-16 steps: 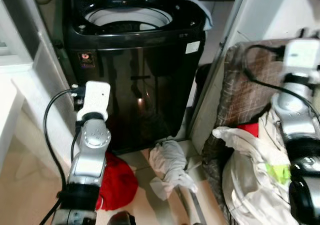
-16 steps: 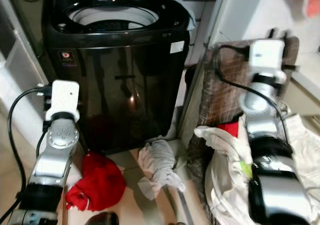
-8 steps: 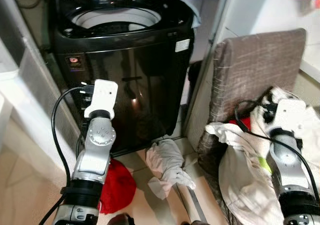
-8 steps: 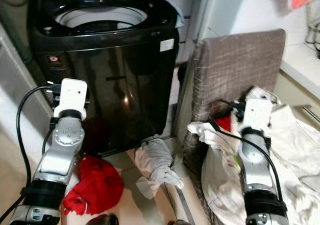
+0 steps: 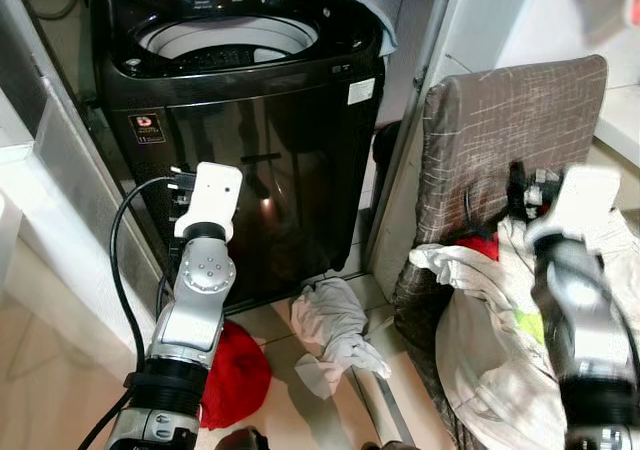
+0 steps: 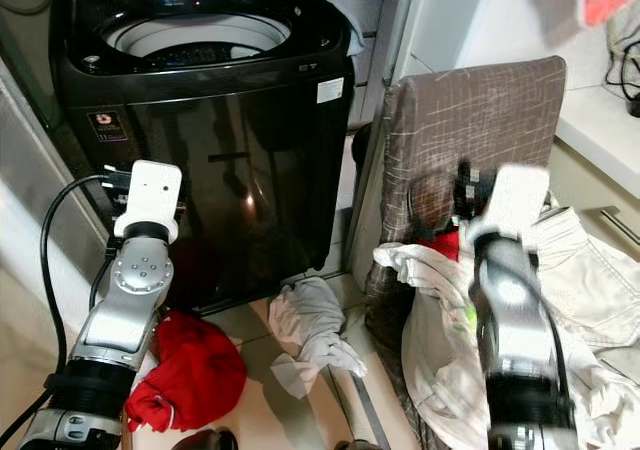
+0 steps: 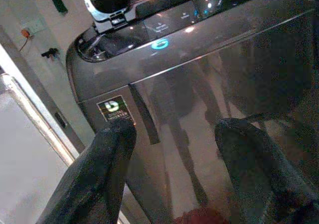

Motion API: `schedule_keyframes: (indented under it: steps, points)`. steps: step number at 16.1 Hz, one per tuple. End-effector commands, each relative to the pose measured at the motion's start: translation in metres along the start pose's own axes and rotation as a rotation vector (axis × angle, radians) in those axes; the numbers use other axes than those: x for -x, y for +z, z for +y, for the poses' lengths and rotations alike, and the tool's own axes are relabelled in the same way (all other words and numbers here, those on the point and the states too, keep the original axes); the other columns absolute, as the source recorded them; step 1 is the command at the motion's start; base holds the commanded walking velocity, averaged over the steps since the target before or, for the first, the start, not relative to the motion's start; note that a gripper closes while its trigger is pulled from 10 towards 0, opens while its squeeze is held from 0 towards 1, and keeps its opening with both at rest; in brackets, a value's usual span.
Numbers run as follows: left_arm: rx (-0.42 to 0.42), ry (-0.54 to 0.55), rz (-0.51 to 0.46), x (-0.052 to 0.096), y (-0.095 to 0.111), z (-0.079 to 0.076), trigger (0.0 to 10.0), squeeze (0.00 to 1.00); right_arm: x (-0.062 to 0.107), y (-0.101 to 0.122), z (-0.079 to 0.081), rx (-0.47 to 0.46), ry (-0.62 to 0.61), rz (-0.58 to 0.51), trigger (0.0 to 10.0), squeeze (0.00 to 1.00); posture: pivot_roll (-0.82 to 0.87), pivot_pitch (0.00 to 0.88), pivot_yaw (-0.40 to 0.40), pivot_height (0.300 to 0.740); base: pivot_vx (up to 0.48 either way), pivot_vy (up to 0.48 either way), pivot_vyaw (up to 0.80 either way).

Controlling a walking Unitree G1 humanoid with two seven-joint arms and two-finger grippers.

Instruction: Clothes washing

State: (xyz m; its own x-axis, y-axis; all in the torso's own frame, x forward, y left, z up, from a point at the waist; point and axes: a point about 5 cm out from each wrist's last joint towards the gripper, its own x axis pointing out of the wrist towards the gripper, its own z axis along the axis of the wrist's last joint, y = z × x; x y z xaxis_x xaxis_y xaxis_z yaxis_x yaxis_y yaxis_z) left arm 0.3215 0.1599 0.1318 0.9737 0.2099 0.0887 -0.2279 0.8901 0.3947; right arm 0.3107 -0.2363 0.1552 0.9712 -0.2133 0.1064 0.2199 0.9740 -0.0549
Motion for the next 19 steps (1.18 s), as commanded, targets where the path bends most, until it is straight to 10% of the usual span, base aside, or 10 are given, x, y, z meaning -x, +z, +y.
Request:
schedule_keyframes:
  steps: [1, 4, 11, 14, 15, 19]
  points:
    - [0.004, -0.021, -0.012, -0.002, 0.004, -0.003, 10.0, 0.00, -0.001, 0.001, 0.001, -0.009, 0.014, 0.032, 10.0, 1.00, -0.12, 0.010, 0.001, 0.740, 0.000, 0.000, 0.00]
    - [-0.003, -0.025, -0.028, -0.004, 0.006, -0.004, 10.0, 0.00, 0.006, -0.018, -0.007, -0.107, 0.024, 0.315, 10.0, 1.00, -0.12, 0.005, 0.002, 0.740, 0.000, 0.000, 0.00]
    - [-0.010, -0.025, -0.030, -0.002, 0.003, -0.003, 10.0, 0.00, 0.044, -0.023, -0.025, -0.170, -0.166, 0.518, 10.0, 1.00, -0.14, 0.026, -0.015, 0.740, 0.000, 0.000, 0.00]
    - [-0.006, -0.026, -0.024, -0.001, 0.002, -0.004, 10.0, 0.00, 0.066, -0.065, -0.035, -0.085, -0.164, 0.738, 10.0, 1.00, -0.15, 0.032, -0.019, 0.740, 0.000, 0.000, 0.00]
    - [-0.003, -0.023, -0.024, -0.001, 0.002, -0.004, 10.0, 0.00, 0.067, -0.078, -0.035, -0.044, -0.143, 0.756, 10.0, 0.00, -0.15, 0.032, -0.019, 0.740, 0.000, 0.000, 0.00]
    - [-0.001, -0.010, -0.032, -0.004, 0.006, -0.002, 10.0, 0.00, 0.062, -0.116, -0.039, 0.057, -0.159, 0.787, 10.0, 0.00, -0.12, 0.035, -0.007, 0.740, 0.000, 0.000, 0.00]
